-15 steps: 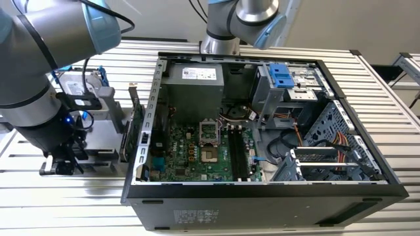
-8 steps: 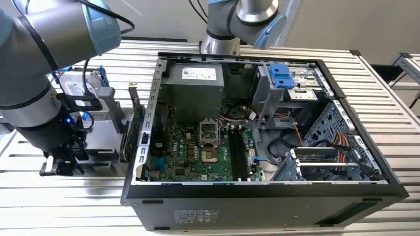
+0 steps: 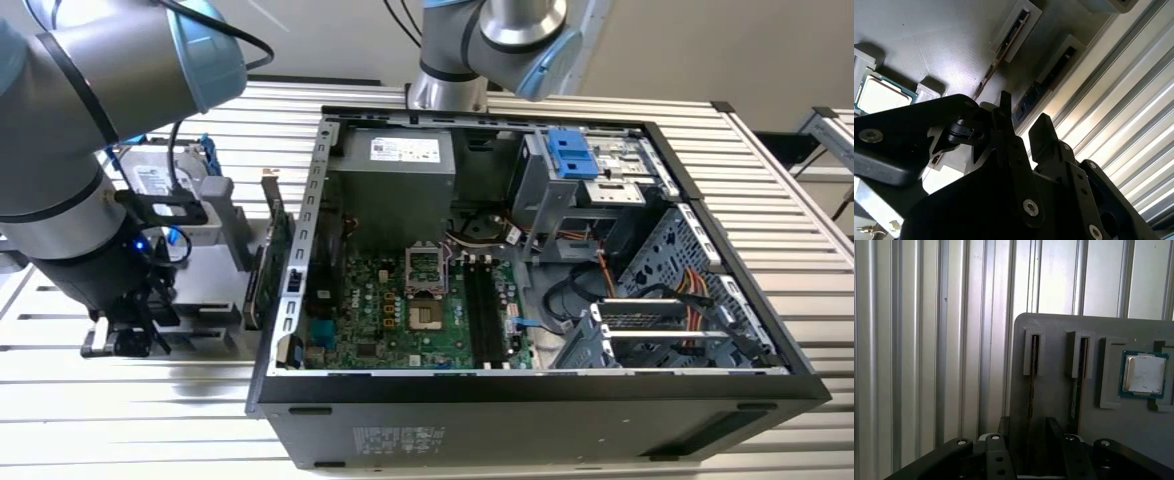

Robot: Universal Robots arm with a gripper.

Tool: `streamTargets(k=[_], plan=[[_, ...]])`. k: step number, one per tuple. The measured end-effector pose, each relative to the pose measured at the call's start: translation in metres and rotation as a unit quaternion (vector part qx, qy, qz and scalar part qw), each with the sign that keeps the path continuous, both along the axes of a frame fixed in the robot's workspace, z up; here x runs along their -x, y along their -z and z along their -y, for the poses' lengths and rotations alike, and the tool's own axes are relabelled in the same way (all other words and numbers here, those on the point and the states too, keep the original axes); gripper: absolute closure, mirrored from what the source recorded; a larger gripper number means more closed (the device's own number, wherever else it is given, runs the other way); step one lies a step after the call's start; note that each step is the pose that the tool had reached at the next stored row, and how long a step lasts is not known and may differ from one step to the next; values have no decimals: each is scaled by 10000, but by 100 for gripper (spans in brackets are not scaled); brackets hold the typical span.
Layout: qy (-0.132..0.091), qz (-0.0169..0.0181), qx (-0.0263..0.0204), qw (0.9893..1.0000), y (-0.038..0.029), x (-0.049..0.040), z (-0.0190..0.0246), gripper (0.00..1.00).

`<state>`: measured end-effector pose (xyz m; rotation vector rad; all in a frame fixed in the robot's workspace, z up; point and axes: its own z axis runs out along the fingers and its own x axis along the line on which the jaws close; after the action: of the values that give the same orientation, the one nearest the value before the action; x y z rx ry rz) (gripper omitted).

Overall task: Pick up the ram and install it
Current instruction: 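Pick up the ram and move it above insertion slot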

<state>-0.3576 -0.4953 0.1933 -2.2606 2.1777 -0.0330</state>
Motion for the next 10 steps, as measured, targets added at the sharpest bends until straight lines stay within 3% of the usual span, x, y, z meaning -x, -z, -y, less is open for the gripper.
streamTargets(k=[3,4,10], plan=[[0,0,0,10000,1,0,0,0],[0,0,0,10000,1,0,0,100],[0,0,0,10000,5,0,0,100]])
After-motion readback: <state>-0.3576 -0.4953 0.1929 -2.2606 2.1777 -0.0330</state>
